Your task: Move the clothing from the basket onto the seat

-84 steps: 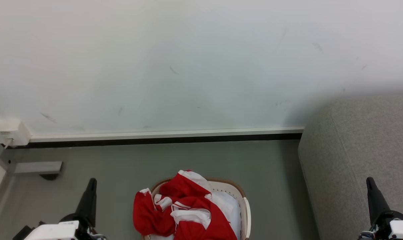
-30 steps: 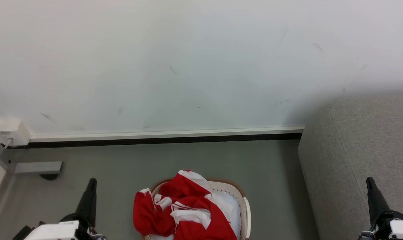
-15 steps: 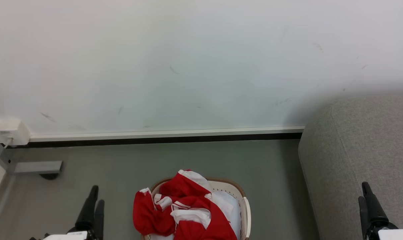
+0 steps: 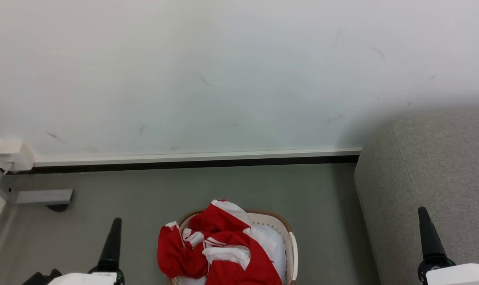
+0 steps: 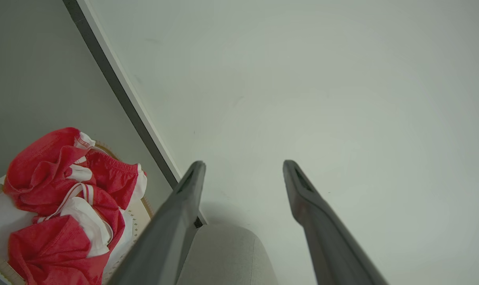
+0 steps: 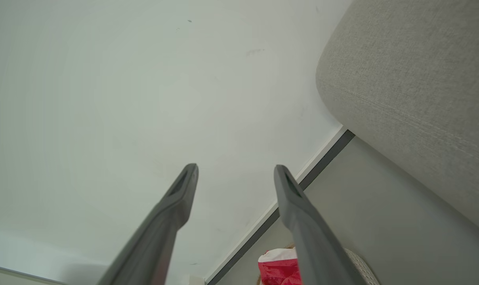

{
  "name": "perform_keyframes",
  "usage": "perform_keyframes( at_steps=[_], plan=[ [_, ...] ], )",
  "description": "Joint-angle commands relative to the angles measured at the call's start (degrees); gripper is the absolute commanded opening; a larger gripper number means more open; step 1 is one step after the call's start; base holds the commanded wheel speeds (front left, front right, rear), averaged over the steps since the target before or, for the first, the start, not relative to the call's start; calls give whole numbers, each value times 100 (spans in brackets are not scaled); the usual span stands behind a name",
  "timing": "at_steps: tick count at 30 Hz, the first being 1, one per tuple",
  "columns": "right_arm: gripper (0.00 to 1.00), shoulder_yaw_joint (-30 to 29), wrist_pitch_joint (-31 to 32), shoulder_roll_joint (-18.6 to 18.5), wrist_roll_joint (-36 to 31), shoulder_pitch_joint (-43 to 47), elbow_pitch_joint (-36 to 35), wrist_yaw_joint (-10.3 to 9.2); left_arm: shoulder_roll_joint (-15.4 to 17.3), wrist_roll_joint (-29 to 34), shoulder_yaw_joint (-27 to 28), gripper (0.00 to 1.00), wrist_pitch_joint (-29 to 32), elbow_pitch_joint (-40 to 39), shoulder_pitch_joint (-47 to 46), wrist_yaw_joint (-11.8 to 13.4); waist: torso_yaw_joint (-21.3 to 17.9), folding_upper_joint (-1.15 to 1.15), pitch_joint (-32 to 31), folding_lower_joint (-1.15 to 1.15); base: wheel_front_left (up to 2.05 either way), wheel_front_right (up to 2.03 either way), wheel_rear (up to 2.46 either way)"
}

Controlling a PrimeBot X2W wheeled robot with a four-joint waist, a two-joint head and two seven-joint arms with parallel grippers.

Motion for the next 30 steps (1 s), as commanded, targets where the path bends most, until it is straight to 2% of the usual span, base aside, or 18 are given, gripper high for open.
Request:
perform_keyframes(
  at_steps=[1, 14, 30],
  plan=[
    [100, 40, -64, -57, -309, -58, -144, -2, 42, 255, -15, 100, -78, -127, -89, 22, -2, 0, 5, -1, 0, 0, 0],
    [100, 323, -349, -77, -1780, -33, -235, -3, 52, 1718, -175, 100, -368, -310, -6, 131, -21, 0, 13, -1, 0, 0, 0],
    [100, 539, -636, -90, -3021, 12, -229, -5, 62, 3208, -274, 100, -652, -373, 75, 178, -14, 0, -22, -1, 0, 0, 0]
  ],
)
